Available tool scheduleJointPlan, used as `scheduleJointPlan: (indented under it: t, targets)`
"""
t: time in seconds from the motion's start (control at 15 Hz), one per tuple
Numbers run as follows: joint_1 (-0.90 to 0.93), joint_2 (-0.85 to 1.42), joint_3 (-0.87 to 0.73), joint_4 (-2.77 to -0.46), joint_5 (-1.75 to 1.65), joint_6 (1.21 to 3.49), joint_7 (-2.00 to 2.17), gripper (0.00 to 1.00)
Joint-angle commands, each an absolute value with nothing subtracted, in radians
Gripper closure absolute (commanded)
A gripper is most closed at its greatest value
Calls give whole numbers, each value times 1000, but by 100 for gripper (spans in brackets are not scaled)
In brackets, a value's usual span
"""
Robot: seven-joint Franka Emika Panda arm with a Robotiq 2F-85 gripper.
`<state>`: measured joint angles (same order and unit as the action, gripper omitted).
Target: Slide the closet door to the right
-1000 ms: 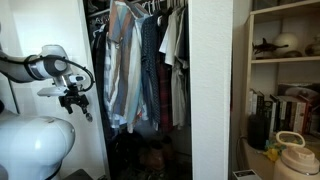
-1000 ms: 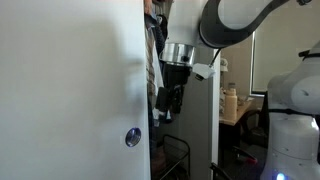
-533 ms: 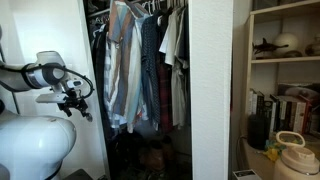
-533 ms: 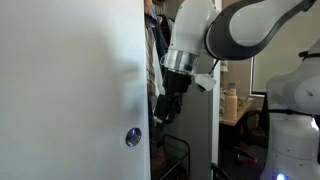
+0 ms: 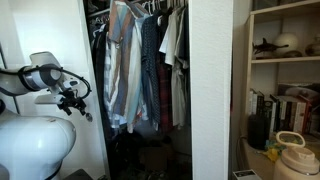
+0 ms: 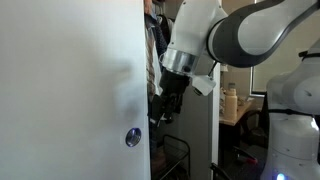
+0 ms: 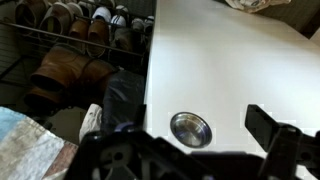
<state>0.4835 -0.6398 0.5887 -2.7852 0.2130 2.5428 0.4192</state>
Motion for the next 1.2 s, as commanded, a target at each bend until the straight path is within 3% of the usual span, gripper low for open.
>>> scheduleJointPlan:
  t: [0.0,0.33,1.13]
  targets:
    - [432,-657,709,-2784,173,2631,585,0]
    - [365,-700,860,-2779,140,2622,770,0]
    - [135,-677,1033,-2780,16,2696,852,0]
